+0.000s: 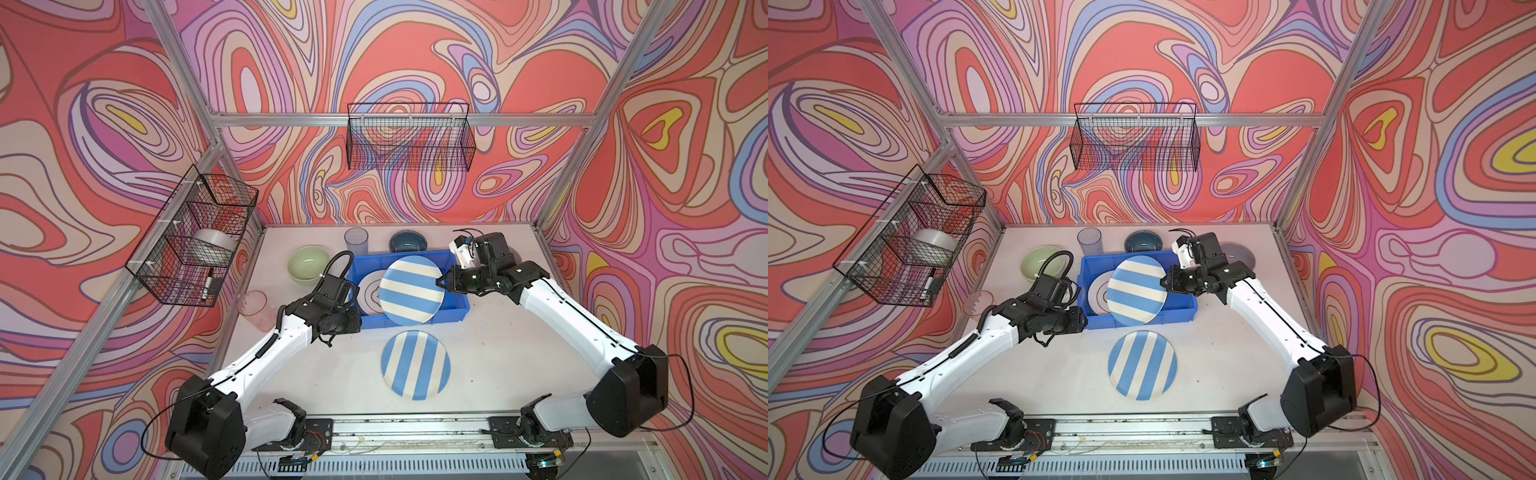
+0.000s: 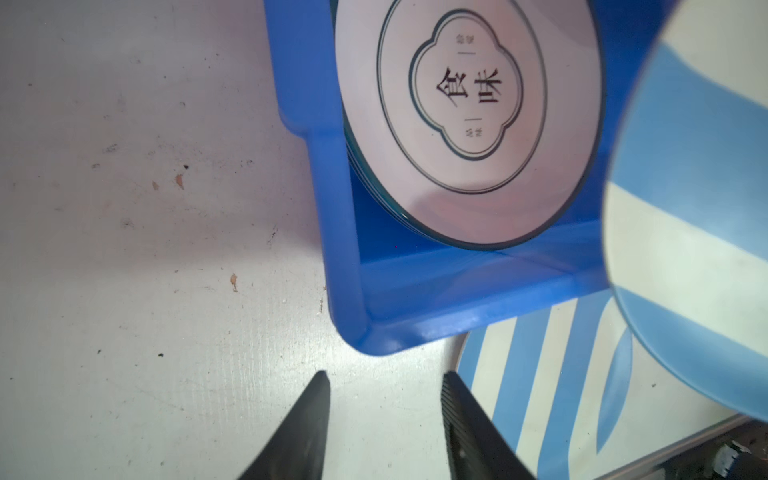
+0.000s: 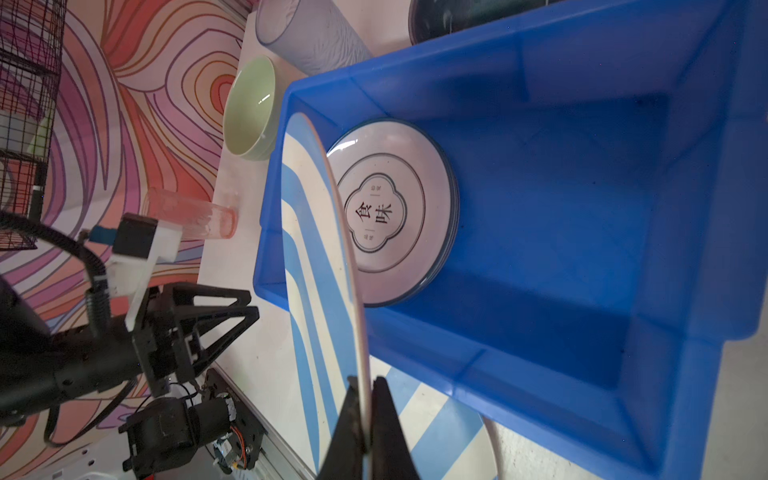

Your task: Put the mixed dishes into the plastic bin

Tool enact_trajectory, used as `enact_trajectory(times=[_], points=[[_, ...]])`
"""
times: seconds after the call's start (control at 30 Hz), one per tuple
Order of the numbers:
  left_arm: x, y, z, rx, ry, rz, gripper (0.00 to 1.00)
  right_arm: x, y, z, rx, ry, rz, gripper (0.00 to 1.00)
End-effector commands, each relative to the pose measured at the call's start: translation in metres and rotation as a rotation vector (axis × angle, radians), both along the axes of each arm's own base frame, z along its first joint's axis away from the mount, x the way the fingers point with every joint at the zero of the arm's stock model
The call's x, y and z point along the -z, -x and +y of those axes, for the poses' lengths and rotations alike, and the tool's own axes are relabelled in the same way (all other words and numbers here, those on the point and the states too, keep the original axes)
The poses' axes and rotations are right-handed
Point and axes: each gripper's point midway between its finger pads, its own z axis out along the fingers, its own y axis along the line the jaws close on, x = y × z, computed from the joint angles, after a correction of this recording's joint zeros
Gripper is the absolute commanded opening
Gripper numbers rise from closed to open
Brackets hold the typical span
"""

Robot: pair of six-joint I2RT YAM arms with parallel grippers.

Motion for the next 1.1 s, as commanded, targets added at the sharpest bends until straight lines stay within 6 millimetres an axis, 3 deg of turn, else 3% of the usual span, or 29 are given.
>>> enact_trajectory(times=[0.0, 0.13, 0.3, 0.6, 0.97, 1.07], points=[[-0.026, 0.002, 0.013, -0.015, -0.034, -0.039, 0.51, -0.025, -0.031, 0.006, 0.031, -0.054, -0.105, 0.00], [-0.036, -0.003, 0.023, -0.020, -0.100, -0.054, 0.52, -0.016, -0.051, 0.007, 0.064, -0.036, -0.116, 0.00], [-0.031, -0.019, 0.025, -0.046, -0.067, -0.021, 0.48, 0.007, -0.065, 0.008, 0.090, -0.010, -0.084, 0.00], [-0.014, -0.042, 0.019, -0.055, 0.020, 0.038, 0.42, 0.047, -0.066, 0.012, 0.070, 0.009, -0.009, 0.00], [0.006, -0.052, 0.013, -0.032, 0.020, 0.091, 0.34, 0.074, -0.071, 0.030, 0.037, -0.075, 0.054, 0.00], [0.011, -0.053, 0.011, -0.026, 0.022, 0.104, 0.31, 0.092, -0.071, 0.033, 0.031, -0.082, 0.096, 0.00]])
